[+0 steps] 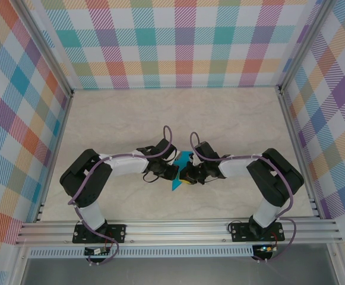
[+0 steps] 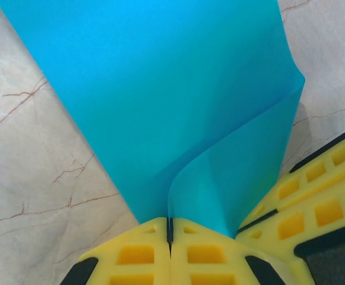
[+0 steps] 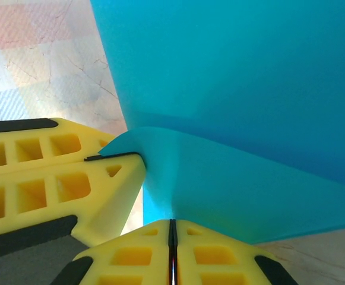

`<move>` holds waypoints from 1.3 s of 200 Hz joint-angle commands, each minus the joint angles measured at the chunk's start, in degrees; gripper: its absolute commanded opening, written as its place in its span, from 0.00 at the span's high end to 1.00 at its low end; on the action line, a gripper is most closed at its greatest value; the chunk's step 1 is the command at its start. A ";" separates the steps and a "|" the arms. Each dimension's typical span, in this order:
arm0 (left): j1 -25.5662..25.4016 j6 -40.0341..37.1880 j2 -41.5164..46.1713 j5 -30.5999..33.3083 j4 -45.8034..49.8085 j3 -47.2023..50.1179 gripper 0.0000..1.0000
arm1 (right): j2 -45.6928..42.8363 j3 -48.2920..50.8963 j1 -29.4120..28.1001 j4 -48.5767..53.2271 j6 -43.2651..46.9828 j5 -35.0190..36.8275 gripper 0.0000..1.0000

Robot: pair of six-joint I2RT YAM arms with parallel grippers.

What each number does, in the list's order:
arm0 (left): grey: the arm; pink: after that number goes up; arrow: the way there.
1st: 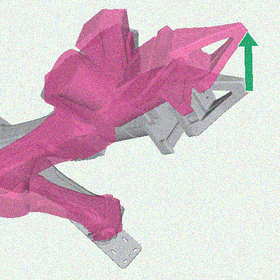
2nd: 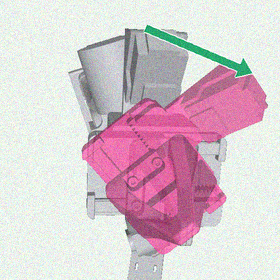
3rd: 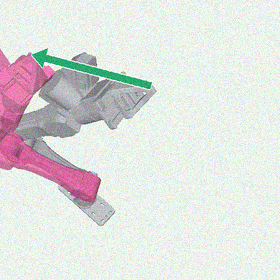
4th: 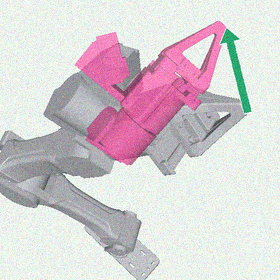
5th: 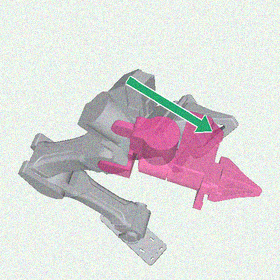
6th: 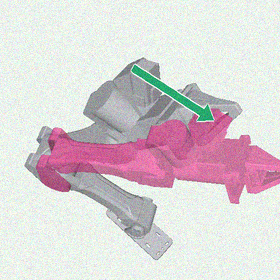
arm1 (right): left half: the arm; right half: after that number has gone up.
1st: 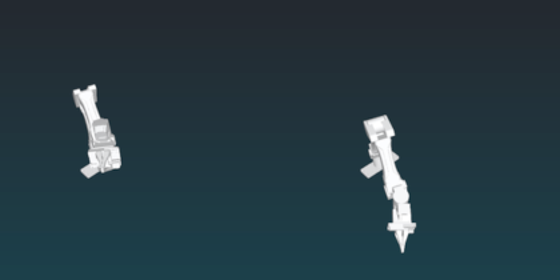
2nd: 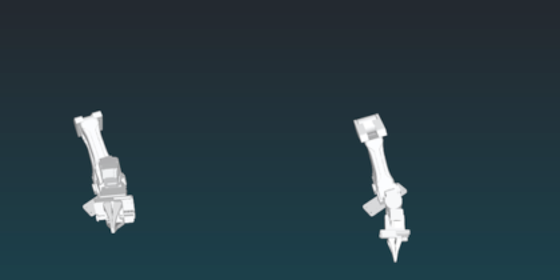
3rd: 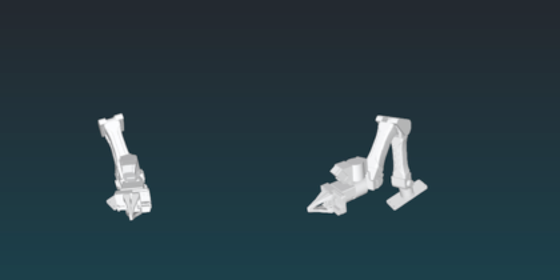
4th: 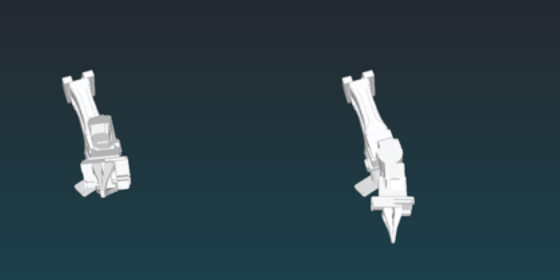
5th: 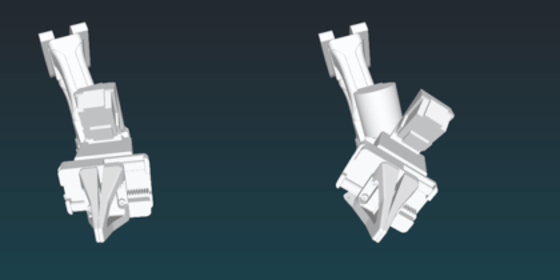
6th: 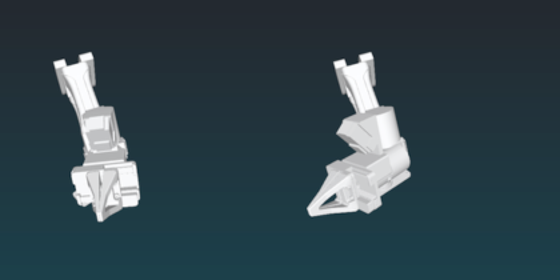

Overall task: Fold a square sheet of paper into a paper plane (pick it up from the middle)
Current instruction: Third fold the triangle at the center of the table.

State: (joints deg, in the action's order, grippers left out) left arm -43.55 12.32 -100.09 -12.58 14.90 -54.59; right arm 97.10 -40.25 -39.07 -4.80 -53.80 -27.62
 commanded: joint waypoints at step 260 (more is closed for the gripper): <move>0.30 -2.20 -2.01 -1.12 3.47 -0.11 0.96 | -3.02 1.74 3.45 2.58 -0.48 4.32 0.90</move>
State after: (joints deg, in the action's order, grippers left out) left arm -43.44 11.03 -100.40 -13.04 15.03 -54.70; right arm 95.42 -39.03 -36.32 -3.20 -54.87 -22.70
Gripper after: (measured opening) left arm 0.048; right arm 0.097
